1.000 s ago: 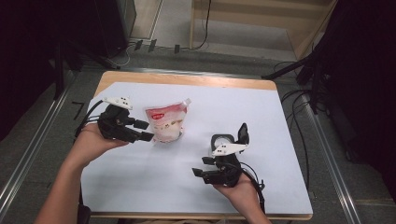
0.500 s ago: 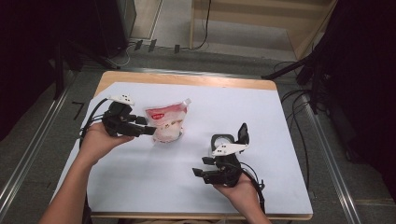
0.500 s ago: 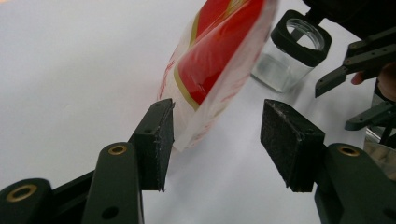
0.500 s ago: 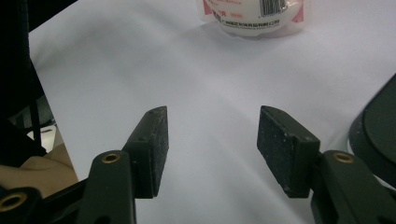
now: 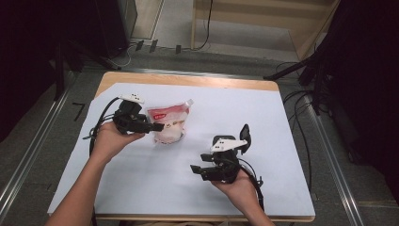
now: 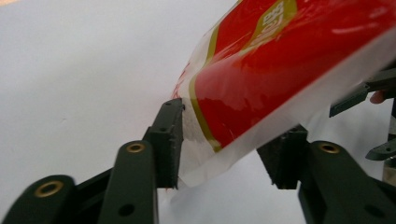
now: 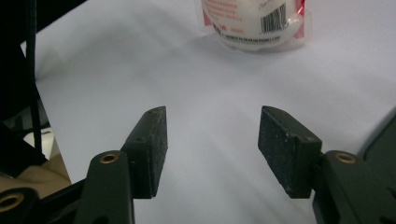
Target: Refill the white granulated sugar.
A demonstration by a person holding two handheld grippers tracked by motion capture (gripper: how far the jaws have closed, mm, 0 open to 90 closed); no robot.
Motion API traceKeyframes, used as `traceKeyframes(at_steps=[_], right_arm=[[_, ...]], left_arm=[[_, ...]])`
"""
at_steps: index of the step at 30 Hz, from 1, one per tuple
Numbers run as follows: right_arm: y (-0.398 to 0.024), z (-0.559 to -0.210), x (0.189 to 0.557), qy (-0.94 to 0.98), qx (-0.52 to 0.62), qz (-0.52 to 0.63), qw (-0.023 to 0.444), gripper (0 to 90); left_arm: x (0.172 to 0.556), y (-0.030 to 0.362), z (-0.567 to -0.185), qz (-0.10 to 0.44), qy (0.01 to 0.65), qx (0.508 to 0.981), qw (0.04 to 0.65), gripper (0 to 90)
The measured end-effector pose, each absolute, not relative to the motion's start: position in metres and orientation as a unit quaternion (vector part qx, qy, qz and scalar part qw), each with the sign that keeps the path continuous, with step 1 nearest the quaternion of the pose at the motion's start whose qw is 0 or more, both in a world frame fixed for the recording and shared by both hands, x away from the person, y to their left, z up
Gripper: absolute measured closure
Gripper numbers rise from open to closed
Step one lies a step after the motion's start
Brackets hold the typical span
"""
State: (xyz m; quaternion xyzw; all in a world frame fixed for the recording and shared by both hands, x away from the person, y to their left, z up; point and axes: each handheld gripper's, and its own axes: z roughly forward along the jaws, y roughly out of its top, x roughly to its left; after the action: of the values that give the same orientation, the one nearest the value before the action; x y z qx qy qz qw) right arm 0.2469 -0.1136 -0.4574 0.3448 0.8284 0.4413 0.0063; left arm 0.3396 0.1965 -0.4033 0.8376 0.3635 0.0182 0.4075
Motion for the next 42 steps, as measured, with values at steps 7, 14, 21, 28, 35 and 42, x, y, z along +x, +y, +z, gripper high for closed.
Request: traceKeyframes(at_steps=[7, 14, 21, 28, 35, 42], right_arm=[[-0.105, -0.450, 0.260, 0.825, 0.343, 0.449, 0.013, 42.4], [-0.090, -0.459, 0.266, 0.830, 0.341, 0.441, 0.010, 42.8], [-0.082, -0.466, 0.262, 0.832, 0.332, 0.445, 0.013, 42.8], [-0.078, -0.471, 0.260, 0.835, 0.331, 0.440, 0.014, 42.9], [-0.078, -0.474, 0.261, 0.833, 0.336, 0.440, 0.017, 44.5], [-0.077, -0.478, 0.260, 0.832, 0.336, 0.441, 0.018, 45.5]], left_arm=[[0.336, 0.196, -0.406, 0.036, 0.366, 0.831, 0.418, 73.3], [0.338, 0.196, -0.407, 0.027, 0.374, 0.828, 0.418, 83.6], [0.341, 0.192, -0.404, 0.019, 0.374, 0.829, 0.417, 87.4], [0.339, 0.190, -0.391, 0.009, 0.372, 0.830, 0.417, 89.2], [0.331, 0.191, -0.377, -0.003, 0.365, 0.829, 0.423, 89.7], [0.325, 0.191, -0.359, -0.034, 0.356, 0.823, 0.441, 89.6]])
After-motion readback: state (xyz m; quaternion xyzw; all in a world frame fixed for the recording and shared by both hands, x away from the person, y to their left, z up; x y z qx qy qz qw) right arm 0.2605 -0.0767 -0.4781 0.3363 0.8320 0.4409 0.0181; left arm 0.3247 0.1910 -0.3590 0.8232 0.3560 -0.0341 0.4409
